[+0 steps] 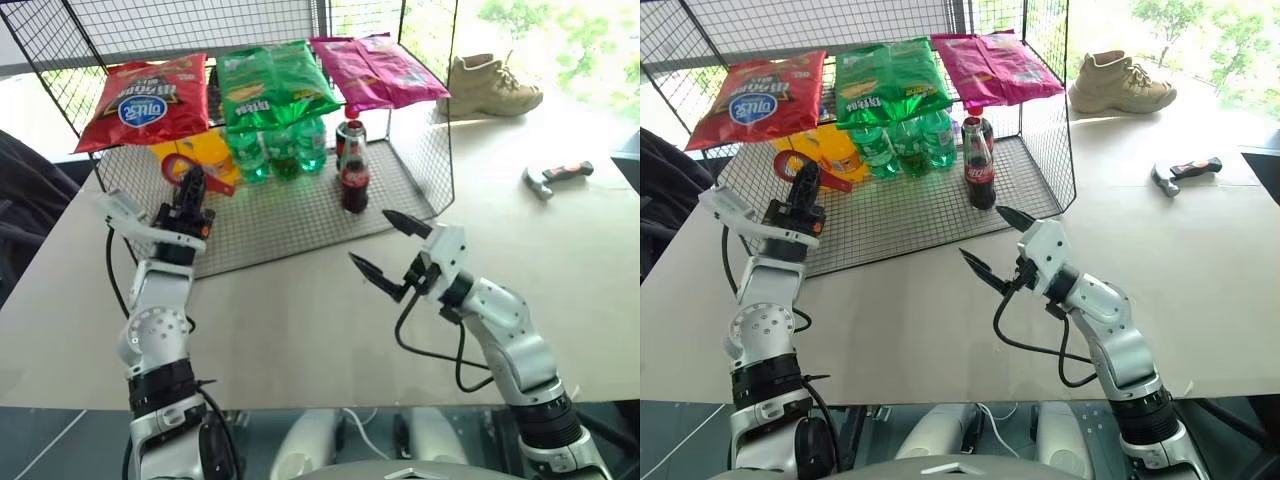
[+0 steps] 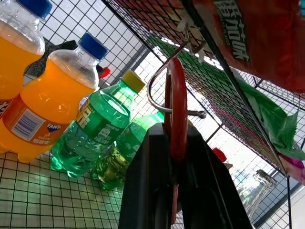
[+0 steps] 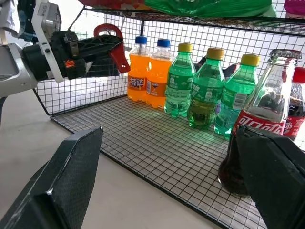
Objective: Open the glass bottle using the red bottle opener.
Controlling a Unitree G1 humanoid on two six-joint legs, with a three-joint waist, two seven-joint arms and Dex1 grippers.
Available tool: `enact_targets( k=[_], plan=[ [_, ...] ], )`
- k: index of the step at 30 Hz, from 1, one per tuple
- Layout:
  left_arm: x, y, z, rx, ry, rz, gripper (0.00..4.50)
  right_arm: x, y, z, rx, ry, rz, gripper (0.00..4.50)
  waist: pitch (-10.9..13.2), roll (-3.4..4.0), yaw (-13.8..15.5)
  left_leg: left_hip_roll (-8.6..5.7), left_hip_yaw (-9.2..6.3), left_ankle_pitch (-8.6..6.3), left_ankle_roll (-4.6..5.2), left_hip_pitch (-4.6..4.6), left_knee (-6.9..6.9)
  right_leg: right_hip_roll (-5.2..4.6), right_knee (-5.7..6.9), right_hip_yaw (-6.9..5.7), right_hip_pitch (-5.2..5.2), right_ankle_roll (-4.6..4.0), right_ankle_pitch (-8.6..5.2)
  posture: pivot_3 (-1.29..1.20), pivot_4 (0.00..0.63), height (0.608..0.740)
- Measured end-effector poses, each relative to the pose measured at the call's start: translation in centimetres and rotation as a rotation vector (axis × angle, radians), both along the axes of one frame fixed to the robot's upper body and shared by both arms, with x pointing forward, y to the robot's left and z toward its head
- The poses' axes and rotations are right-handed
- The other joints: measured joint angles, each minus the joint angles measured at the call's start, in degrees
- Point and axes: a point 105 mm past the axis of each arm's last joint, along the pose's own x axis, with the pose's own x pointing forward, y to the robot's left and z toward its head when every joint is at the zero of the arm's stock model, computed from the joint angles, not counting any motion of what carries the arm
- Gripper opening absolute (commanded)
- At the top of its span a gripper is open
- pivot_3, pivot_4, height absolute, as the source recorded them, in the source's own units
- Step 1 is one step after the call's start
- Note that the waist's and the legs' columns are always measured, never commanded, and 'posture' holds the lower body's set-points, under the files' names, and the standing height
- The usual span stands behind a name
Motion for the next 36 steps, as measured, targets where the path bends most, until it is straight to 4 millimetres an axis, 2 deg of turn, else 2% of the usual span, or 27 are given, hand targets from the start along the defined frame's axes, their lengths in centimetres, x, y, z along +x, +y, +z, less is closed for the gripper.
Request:
enact_targets(
  k=[5,12,21,27,32,36],
  plan=[
    [-0.1,0.2,0.1,-0.018,-0.007,0.001,0.02,-0.2,0.1,0.5,0.025,-0.017,0.015,4.5,0.0,0.0,-0.01,0.0,0.0,0.0,0.0,0.0,0.0,0.0,0.0,0.0,0.0,0.0,0.0,0.0,0.15,0.74],
    [-0.7,0.4,1.5,-0.073,-0.069,-0.02,0.02,-0.2,0.1,0.6,0.036,-0.026,0.021,4.5,0.0,-0.01,0.0,0.0,0.0,0.0,0.0,0.0,0.0,0.0,0.0,0.0,0.0,0.0,0.0,0.0,0.15,0.74],
    [-1.3,-0.8,2.0,-0.112,-0.081,-0.115,0.02,0.0,0.1,0.3,0.034,-0.013,0.016,4.5,0.01,-0.01,-0.02,0.0,0.0,0.0,0.0,0.0,-0.01,0.01,-0.01,0.01,0.0,0.0,0.0,0.0,0.15,0.74],
    [-1.9,-3.0,1.5,-0.105,-0.056,-0.251,0.02,0.3,0.2,0.3,0.036,0.017,0.018,4.5,0.01,-0.01,-0.03,0.0,0.0,0.0,0.0,0.0,-0.01,0.01,0.0,0.01,0.0,0.0,0.0,0.0,0.15,0.74],
    [-2.8,-6.4,0.7,-0.033,0.0,-0.481,0.02,0.6,0.1,-1.1,-0.042,0.201,0.07,4.5,0.01,-0.01,-0.02,0.0,-0.01,0.0,0.01,0.0,-0.01,0.01,-0.01,0.0,0.0,-0.01,-0.01,0.0,0.15,0.74],
    [-3.5,-8.1,0.5,0.022,0.021,-0.63,0.02,0.7,0.2,-1.2,-0.007,0.359,0.128,4.5,0.01,0.0,-0.19,0.03,0.0,0.0,0.01,0.0,-0.06,0.01,-0.01,0.03,-0.01,-0.03,-0.01,0.0,0.15,0.74]
  ],
)
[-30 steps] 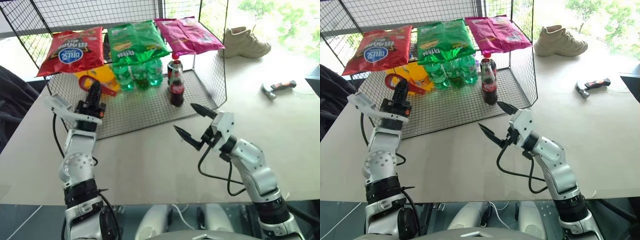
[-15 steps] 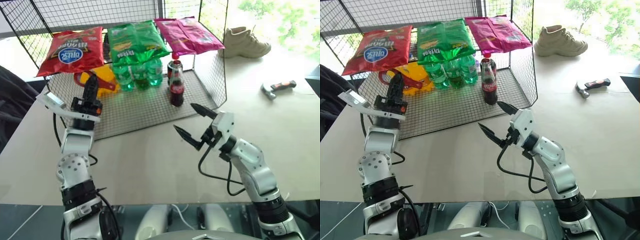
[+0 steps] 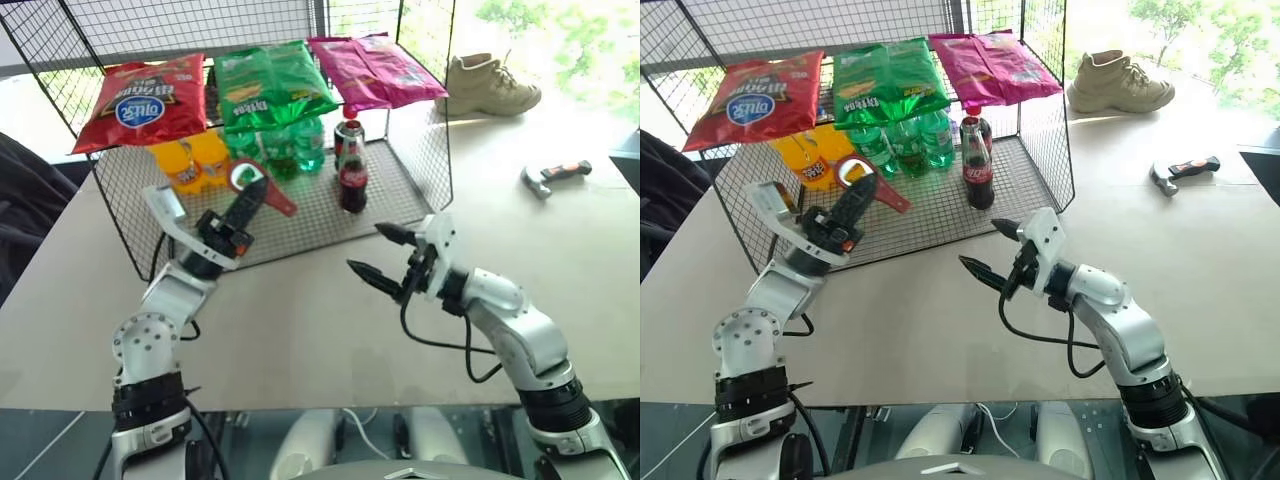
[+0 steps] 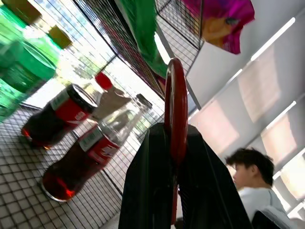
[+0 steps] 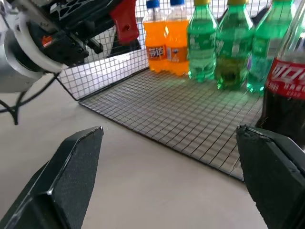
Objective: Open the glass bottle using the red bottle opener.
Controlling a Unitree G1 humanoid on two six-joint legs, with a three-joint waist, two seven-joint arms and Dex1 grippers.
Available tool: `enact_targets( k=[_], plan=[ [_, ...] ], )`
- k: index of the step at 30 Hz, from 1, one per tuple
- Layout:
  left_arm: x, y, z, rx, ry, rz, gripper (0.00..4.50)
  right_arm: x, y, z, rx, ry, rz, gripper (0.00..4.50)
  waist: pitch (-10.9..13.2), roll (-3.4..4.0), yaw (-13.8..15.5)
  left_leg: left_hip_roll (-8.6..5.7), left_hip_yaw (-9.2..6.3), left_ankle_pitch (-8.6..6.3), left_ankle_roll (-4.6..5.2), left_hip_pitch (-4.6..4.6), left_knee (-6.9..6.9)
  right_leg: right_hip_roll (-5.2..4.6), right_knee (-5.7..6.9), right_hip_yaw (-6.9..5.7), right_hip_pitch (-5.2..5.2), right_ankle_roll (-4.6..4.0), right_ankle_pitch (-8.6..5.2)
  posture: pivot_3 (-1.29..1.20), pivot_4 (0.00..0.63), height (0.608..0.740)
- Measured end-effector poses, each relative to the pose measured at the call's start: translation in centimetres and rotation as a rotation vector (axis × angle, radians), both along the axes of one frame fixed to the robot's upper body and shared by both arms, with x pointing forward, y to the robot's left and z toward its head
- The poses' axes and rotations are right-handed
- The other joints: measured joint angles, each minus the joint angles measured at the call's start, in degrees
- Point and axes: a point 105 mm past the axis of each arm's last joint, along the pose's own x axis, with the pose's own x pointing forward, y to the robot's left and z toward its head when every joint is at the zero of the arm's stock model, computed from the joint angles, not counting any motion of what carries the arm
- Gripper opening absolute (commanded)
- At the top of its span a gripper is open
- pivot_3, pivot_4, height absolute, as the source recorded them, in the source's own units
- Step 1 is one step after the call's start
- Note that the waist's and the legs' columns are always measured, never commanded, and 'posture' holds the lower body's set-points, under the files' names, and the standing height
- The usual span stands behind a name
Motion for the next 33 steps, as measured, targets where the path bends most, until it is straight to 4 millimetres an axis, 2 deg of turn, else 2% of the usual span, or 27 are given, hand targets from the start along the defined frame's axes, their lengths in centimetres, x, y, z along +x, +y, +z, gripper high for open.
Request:
enact_targets(
  k=[5,11,15,24,25,26,28,29,33],
  plan=[
    [-1.2,-2.6,-0.1,0.083,0.003,-0.224,0.02,-1.7,1.1,-0.3,0.022,0.244,0.209,4.5,0.02,0.01,-0.19,-0.01,-0.01,-0.01,0.02,-0.02,-0.02,-0.03,-0.08,-0.01,0.0,0.0,0.0,0.0,0.15,0.74],
    [-2.1,-5.0,-0.8,0.11,0.029,-0.395,0.02,-2.8,3.3,0.8,0.07,0.385,0.386,4.5,0.02,0.01,-1.01,0.01,-0.01,-0.01,0.02,-0.03,-0.07,-0.03,-0.08,0.02,-0.03,0.0,0.0,0.0,0.15,0.74],
    [-2.2,-5.4,-0.7,0.122,0.022,-0.422,0.02,-3.1,4.3,2.0,0.108,0.411,0.455,4.5,0.02,0.01,-1.21,0.0,0.0,-0.01,0.02,-0.04,-0.09,-0.04,-0.1,0.04,-0.05,0.0,0.01,0.0,0.15,0.74],
    [-2.4,-5.6,-2.1,0.146,0.054,-0.431,0.02,-3.3,5.2,2.6,0.128,0.446,0.509,4.5,0.02,0.01,-1.26,0.0,0.0,-0.01,0.01,-0.15,-0.09,-0.05,-0.1,0.09,-0.19,0.0,0.01,0.0,0.15,0.74],
    [-2.5,-5.6,-2.2,0.146,0.055,-0.432,0.0,-3.3,5.2,2.6,0.127,0.449,0.508,3.96,0.02,0.01,-1.25,0.0,0.0,-0.01,0.01,-0.16,-0.09,-0.05,-0.1,0.09,-0.19,0.0,0.01,0.0,0.15,0.74],
    [-2.5,-5.6,-2.2,0.143,0.052,-0.437,0.0,-3.2,5.2,2.5,0.126,0.452,0.506,3.69,0.02,0.01,-1.24,0.0,0.0,-0.01,0.01,-0.16,-0.09,-0.05,-0.1,0.09,-0.19,0.0,0.01,0.0,0.15,0.74],
    [-2.7,-5.7,-2.2,0.14,0.041,-0.452,0.0,-2.9,5.0,2.3,0.117,0.459,0.493,2.7,0.02,0.01,-1.19,-0.01,0.0,-0.01,0.01,-0.16,-0.08,-0.05,-0.1,0.08,-0.19,0.0,0.01,0.0,0.15,0.74],
    [-2.8,-5.8,-2.2,0.139,0.039,-0.46,0.0,-2.9,4.9,2.2,0.114,0.461,0.489,2.38,0.02,0.01,-1.19,-0.01,0.01,-0.01,0.02,-0.16,-0.08,-0.06,-0.1,0.08,-0.18,0.0,0.01,0.0,0.15,0.74],
    [-3.2,-6.3,-2.1,0.125,0.024,-0.496,0.0,-2.5,4.5,1.8,0.087,0.462,0.46,0.46,0.02,0.01,-1.22,-0.01,0.0,-0.01,0.02,-0.17,-0.09,-0.06,-0.11,0.09,-0.19,0.0,0.01,0.0,0.15,0.74]
  ],
)
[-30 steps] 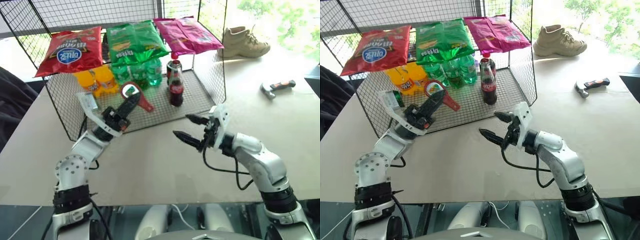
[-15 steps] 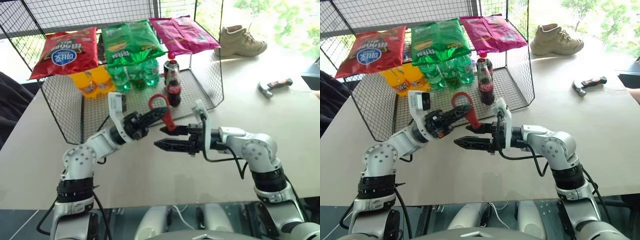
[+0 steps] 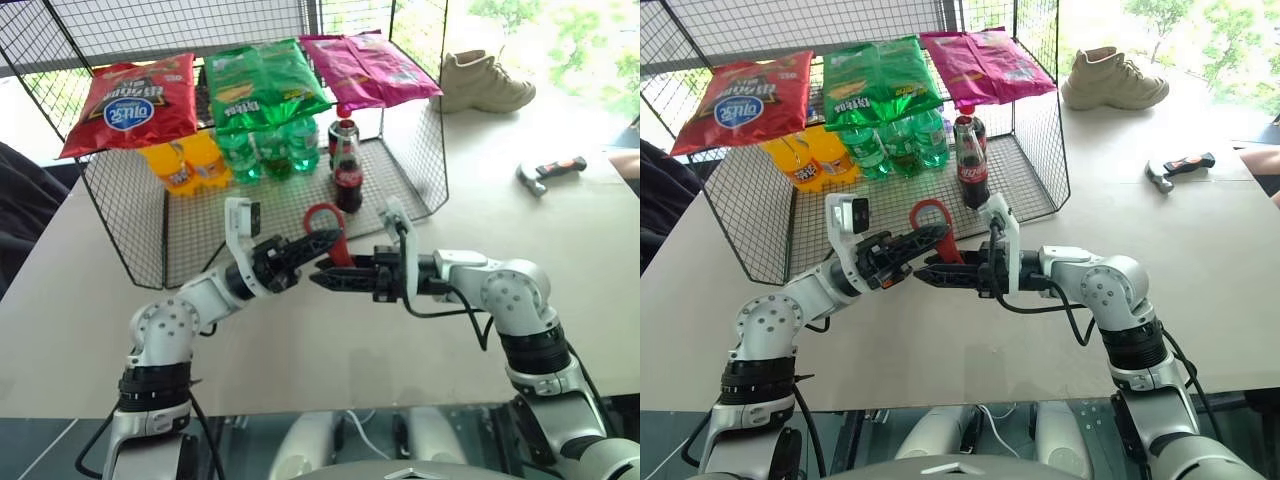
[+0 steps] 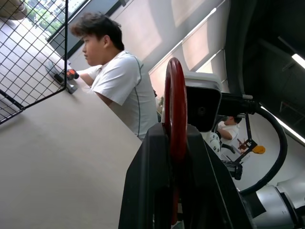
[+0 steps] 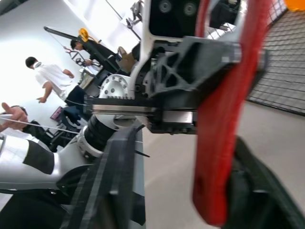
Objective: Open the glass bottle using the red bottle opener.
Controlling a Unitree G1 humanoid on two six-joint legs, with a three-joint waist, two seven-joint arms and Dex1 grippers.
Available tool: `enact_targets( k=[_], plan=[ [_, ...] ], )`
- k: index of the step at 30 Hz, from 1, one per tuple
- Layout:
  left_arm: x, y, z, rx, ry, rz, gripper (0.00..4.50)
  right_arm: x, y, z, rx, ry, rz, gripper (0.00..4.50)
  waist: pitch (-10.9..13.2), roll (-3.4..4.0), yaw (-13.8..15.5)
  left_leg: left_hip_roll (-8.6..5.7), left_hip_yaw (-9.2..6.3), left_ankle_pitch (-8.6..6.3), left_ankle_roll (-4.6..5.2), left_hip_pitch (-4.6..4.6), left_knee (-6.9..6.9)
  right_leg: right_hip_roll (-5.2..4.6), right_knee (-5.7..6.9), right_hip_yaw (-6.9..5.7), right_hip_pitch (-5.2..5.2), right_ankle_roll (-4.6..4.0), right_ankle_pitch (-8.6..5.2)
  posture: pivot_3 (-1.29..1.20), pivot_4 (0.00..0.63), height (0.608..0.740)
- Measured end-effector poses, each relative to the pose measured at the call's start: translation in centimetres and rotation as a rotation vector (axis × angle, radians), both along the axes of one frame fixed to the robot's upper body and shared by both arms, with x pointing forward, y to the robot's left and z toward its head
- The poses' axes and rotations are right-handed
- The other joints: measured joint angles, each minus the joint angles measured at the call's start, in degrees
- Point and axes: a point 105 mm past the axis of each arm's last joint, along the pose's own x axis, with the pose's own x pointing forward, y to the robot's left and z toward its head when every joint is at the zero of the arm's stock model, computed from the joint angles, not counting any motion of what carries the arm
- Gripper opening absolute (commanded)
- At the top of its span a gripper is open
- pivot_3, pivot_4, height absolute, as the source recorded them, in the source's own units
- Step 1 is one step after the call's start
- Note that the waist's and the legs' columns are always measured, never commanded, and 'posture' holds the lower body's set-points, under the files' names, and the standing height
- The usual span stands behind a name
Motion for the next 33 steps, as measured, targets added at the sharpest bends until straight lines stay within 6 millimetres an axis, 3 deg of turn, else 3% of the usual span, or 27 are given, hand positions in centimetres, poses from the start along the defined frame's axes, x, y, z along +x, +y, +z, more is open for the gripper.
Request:
enact_targets(
  k=[1,10,11,12,18,19,20,26,29,33],
  plan=[
    [-0.1,-0.1,0.1,-0.004,-0.006,-0.01,0.0,0.1,-0.1,-0.1,-0.002,0.007,-0.003,0.05,0.0,0.0,-0.01,0.0,0.0,0.0,0.0,0.0,0.0,0.0,0.0,0.0,0.0,0.0,0.0,0.0,0.15,0.74],
    [0.1,-0.2,-0.3,0.006,-0.017,-0.001,0.0,0.3,-0.3,-0.6,-0.02,0.018,-0.022,0.05,0.0,0.01,-0.01,0.0,0.01,0.0,0.0,0.0,-0.01,0.0,0.0,0.02,0.0,0.0,0.0,0.0,0.15,0.74],
    [0.2,-0.3,-0.4,0.012,-0.02,0.001,0.75,0.3,-0.4,-0.7,-0.022,0.02,-0.027,0.0,0.0,0.01,0.0,0.0,0.0,0.0,0.0,0.0,-0.01,0.0,0.0,0.02,0.0,0.0,0.0,0.0,0.15,0.74],
    [0.3,-0.3,-0.5,0.024,-0.025,0.008,1.03,0.5,-0.6,-0.9,-0.032,0.017,-0.04,0.0,0.0,0.01,0.01,0.0,0.01,0.0,0.0,0.0,-0.01,0.0,0.0,0.02,0.0,0.0,0.0,0.0,0.15,0.74],
    [1.6,1.0,-1.3,0.065,-0.027,0.115,3.89,0.7,-2.5,-2.7,-0.124,0.008,-0.089,0.0,0.01,0.01,0.06,0.0,0.0,0.0,0.01,-0.02,-0.01,-0.01,-0.02,0.02,0.0,0.0,0.0,0.0,0.15,0.74],
    [1.7,1.1,-1.3,0.072,-0.034,0.128,4.33,0.7,-2.8,-2.9,-0.128,0.004,-0.098,0.0,0.01,0.01,0.06,0.0,0.0,0.0,0.01,-0.03,-0.01,-0.01,-0.03,0.02,0.0,0.0,0.0,0.0,0.15,0.74],
    [1.7,1.2,-1.3,0.075,-0.038,0.135,4.49,0.8,-3.0,-3.0,-0.131,0.003,-0.107,0.0,0.01,0.01,0.06,0.0,0.0,0.0,0.01,-0.03,-0.01,-0.01,-0.03,0.03,0.0,0.0,0.0,0.0,0.15,0.74],
    [2.8,1.9,-1.5,0.142,-0.102,0.252,4.49,3.0,-5.5,-3.5,-0.155,-0.043,-0.309,0.0,0.0,0.0,0.18,0.0,0.0,0.0,0.0,-0.04,-0.01,-0.02,-0.04,0.09,0.0,0.01,0.0,0.0,0.15,0.74],
    [5.8,2.3,-2.1,0.277,-0.24,0.487,4.49,6.5,-8.2,-2.9,-0.182,-0.191,-0.584,0.0,0.0,0.0,0.76,-0.02,0.04,0.01,-0.02,-0.03,0.0,-0.03,-0.04,0.05,0.0,-0.01,0.04,0.0,0.15,0.74],
    [8.2,2.3,-2.4,0.386,-0.377,0.648,4.49,8.3,-9.4,-2.6,-0.231,-0.371,-0.729,0.0,0.0,0.0,1.09,-0.02,0.09,0.01,-0.02,-0.06,-0.02,-0.01,-0.05,-0.01,-0.01,-0.02,0.04,0.0,0.15,0.74]
  ],
)
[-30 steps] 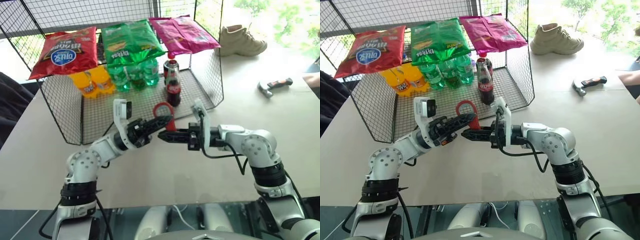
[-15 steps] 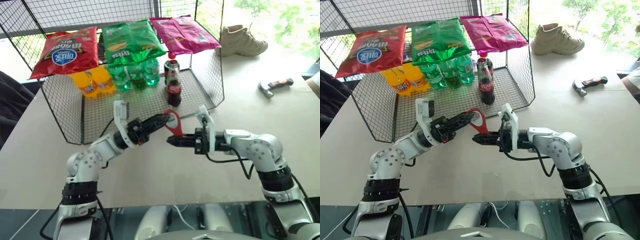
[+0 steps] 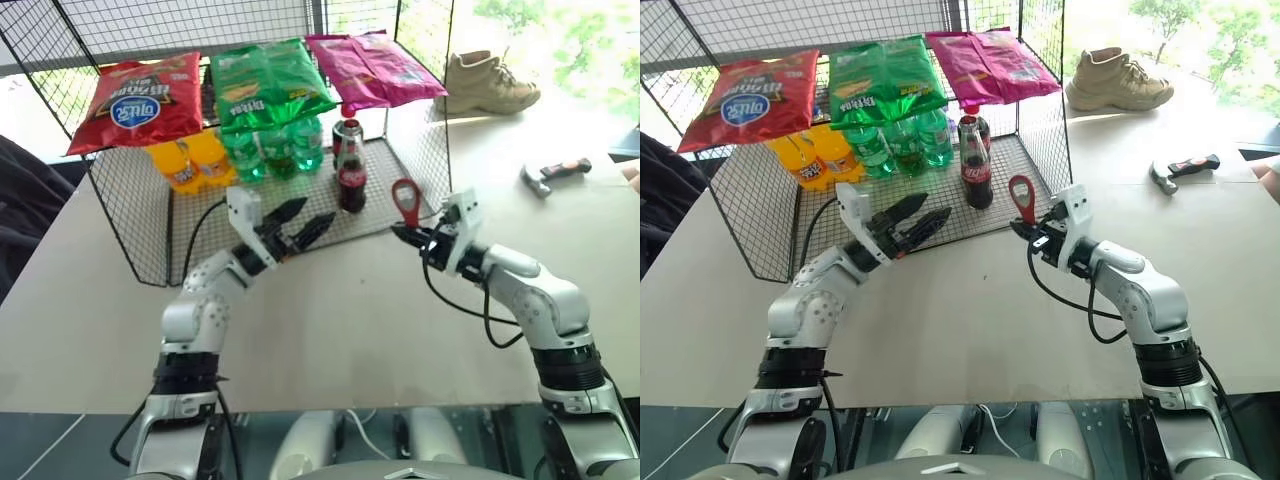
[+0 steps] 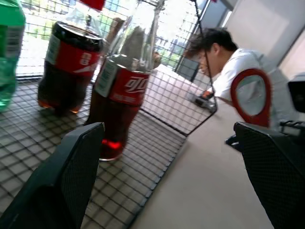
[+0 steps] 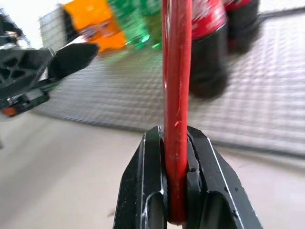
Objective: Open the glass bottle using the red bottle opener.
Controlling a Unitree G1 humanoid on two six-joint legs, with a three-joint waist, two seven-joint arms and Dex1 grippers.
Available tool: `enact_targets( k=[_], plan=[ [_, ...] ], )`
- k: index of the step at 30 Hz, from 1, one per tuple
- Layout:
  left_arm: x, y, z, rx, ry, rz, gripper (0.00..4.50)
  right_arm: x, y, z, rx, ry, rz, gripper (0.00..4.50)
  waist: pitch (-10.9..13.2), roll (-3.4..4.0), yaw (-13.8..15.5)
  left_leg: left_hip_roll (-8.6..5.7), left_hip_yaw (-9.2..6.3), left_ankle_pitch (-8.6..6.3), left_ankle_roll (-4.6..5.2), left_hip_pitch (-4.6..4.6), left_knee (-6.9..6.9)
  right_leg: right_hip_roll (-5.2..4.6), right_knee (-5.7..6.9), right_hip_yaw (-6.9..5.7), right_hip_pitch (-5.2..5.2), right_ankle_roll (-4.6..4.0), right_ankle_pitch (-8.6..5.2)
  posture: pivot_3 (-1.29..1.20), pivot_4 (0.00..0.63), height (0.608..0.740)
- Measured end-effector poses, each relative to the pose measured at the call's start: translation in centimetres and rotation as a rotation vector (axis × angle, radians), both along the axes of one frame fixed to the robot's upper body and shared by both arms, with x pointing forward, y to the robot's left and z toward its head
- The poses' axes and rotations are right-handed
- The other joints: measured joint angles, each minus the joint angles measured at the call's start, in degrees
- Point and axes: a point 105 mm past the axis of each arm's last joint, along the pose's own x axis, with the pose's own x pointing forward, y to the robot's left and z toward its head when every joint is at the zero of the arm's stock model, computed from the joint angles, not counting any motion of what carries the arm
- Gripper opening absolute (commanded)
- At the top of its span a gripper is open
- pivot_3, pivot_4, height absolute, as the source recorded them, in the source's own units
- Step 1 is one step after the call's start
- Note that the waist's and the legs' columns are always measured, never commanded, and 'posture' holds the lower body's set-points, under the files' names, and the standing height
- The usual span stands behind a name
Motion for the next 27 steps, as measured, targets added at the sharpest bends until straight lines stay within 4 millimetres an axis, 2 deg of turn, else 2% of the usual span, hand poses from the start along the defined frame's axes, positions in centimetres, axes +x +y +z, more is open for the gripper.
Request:
enact_targets(
  k=[4,10,15,27],
  plan=[
    [2.5,-0.9,0.3,0.099,-0.12,0.088,4.49,0.9,1.1,0.1,-0.044,-0.147,-0.079,0.0,0.0,-0.01,-0.16,0.0,0.01,0.01,0.0,-0.15,0.01,0.01,0.02,-0.02,-0.16,0.01,0.0,0.0,0.15,0.74],
    [4.3,-1.8,-0.3,0.124,-0.129,0.1,4.49,0.6,2.7,1.1,-0.01,-0.228,-0.109,0.0,0.0,-0.01,-0.75,-0.03,-0.09,0.01,0.01,-0.32,0.12,0.02,0.0,-0.13,-0.23,0.02,0.01,0.0,0.15,0.74],
    [5.6,-2.4,0.0,0.136,-0.145,0.114,4.49,0.4,2.4,0.3,-0.037,-0.228,-0.152,0.0,0.0,-0.01,-0.92,-0.04,-0.13,0.01,0.01,-0.33,0.19,0.04,0.06,-0.17,-0.23,0.02,0.01,0.0,0.15,0.74],
    [7.2,-4.1,-0.6,0.112,-0.096,0.088,4.49,0.5,2.1,-0.2,-0.071,-0.233,-0.195,0.0,0.0,-0.01,-0.99,-0.09,-0.16,0.02,0.01,-0.34,0.26,0.11,0.15,-0.22,-0.24,0.03,0.01,0.0,0.15,0.74]
  ],
)
